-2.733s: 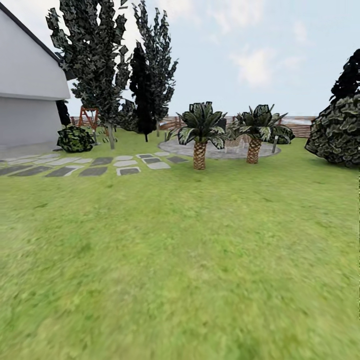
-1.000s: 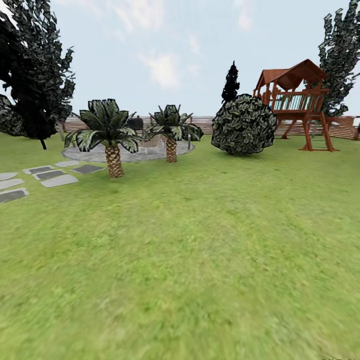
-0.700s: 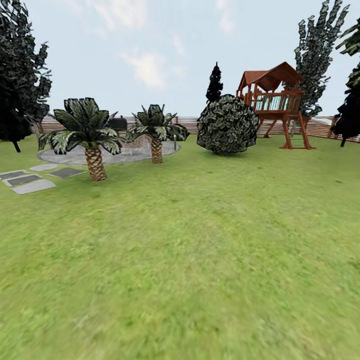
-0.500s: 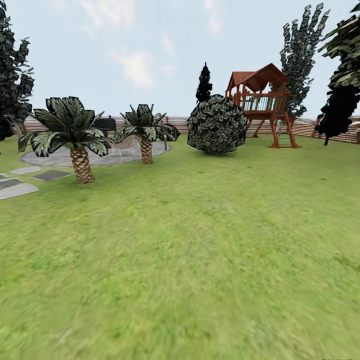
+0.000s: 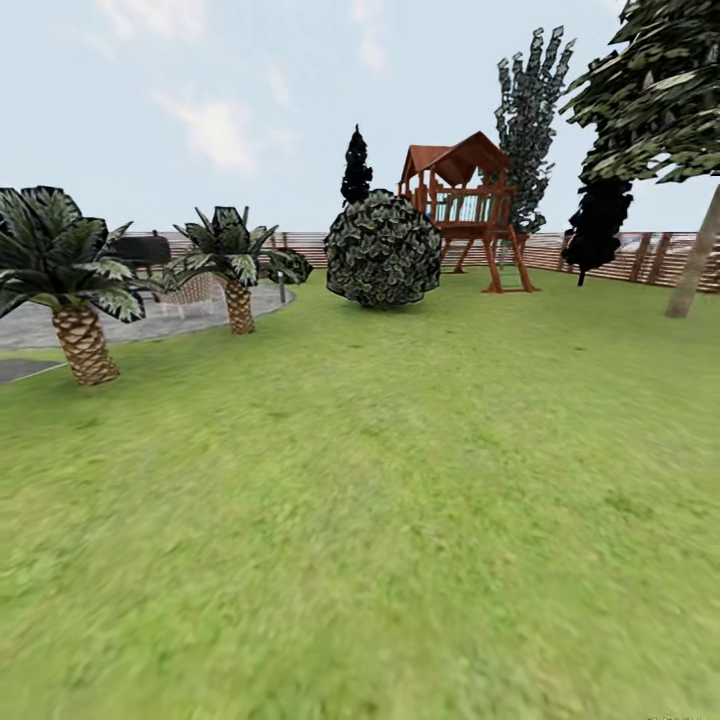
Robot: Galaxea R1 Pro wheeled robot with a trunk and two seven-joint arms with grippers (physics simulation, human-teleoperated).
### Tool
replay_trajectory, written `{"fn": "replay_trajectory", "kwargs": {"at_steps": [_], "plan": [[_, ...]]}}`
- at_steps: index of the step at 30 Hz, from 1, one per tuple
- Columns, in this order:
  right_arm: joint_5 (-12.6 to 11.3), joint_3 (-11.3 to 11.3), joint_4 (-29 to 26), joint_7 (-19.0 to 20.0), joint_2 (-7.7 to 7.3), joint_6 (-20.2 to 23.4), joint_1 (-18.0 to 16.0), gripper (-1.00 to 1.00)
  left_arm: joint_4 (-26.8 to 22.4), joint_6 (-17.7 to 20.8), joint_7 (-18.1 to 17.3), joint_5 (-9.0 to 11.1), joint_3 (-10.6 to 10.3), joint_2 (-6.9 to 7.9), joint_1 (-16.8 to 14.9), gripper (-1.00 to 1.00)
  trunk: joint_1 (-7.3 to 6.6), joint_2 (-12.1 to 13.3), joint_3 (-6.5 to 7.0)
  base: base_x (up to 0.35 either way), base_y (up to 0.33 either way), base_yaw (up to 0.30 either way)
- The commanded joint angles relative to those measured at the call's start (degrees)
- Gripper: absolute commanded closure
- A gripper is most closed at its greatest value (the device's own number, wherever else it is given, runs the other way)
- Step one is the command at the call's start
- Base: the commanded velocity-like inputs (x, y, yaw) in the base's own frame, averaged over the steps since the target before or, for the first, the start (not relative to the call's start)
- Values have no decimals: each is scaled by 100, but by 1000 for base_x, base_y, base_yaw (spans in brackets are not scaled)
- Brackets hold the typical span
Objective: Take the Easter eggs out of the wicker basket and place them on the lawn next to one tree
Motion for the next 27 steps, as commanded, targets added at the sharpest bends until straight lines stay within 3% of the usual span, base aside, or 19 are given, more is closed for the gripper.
{"fn": "replay_trajectory", "kwargs": {"at_steps": [1,27], "plan": [[46,-4,6,-4,0,-2,-4,-100,-14,3,4,-3,1,1,5,-100,3,-1,-3,294,-141,-287],[46,-4,6,-4,0,-1,-6,-100,-14,3,5,-3,1,0,6,-100,3,-1,-3,294,-141,-286]]}}
